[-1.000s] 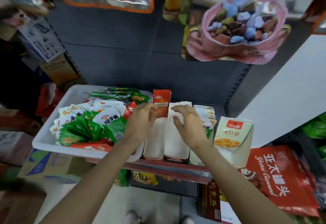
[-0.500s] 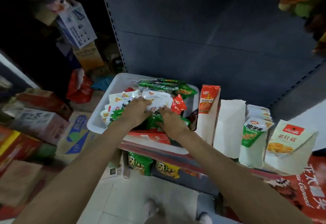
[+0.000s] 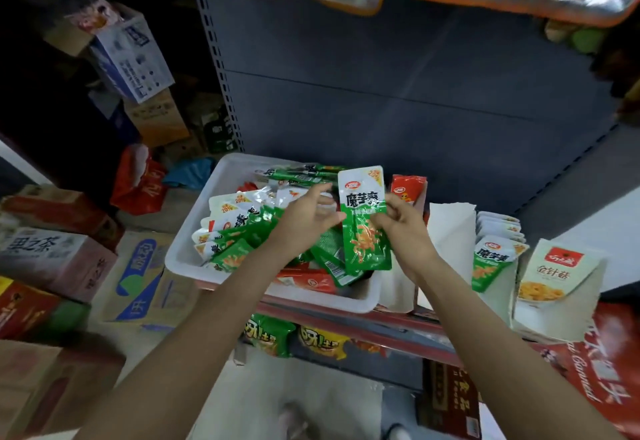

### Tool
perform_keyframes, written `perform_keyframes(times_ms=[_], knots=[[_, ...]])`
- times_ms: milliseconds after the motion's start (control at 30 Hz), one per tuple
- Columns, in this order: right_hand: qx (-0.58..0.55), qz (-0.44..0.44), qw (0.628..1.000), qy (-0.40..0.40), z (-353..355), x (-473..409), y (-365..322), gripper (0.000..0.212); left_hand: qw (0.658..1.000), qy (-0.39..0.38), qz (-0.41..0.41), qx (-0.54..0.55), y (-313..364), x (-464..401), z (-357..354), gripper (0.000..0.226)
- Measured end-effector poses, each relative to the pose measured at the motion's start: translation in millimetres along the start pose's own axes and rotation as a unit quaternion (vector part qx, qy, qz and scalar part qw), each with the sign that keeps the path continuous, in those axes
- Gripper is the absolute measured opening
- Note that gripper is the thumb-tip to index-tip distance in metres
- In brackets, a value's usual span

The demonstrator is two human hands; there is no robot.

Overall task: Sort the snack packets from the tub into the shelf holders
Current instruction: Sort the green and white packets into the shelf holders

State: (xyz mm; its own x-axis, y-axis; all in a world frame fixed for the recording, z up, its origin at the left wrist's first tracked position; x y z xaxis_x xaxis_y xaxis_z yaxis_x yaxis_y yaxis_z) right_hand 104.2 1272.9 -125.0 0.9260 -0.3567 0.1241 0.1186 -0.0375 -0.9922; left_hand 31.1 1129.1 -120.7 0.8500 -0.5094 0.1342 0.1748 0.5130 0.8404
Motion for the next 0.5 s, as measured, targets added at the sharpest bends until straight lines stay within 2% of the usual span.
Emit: perform_keyframes(times_ms=[100, 200, 267, 400, 500], knots=[[-0.030, 0.021, 0.999, 0.000, 25, 11, -6, 0.043, 0.998, -0.014, -0.013, 0.059, 22, -2, -27, 0.049], [0.051, 0.075, 0.995, 0.028, 62, 21, -15, 0.062, 0.993, -0.028, -0.025, 0.109, 50, -6, -55, 0.031], [0.130, 0.122, 0.982, 0.062, 91, 29, -22, 0.077, 0.992, -0.046, -0.032, 0.114, 70, -9, -80, 0.027], [0.235, 0.162, 0.949, 0.131, 146, 44, -32, 0.079, 0.992, -0.059, -0.066, 0.092, 108, -17, -132, 0.041], [0.284, 0.176, 0.931, 0.147, 180, 48, -33, 0.067, 0.992, -0.041, -0.113, 0.026, 131, -24, -162, 0.065]])
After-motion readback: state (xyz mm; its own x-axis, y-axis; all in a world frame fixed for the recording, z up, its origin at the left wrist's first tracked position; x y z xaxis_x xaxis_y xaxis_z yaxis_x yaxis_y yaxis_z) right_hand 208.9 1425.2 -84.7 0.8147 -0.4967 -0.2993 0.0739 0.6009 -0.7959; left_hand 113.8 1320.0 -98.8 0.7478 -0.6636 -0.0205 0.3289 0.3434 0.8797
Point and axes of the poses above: each hand's wrist, its own x-axis away from the middle knuckle, its own z-axis out of the back of the hand, y = z × x, the point moved 4 cm from there along -x, towards the middle knuckle, and after that the axes turned 3 degrees about z, right-handed, at the moved point
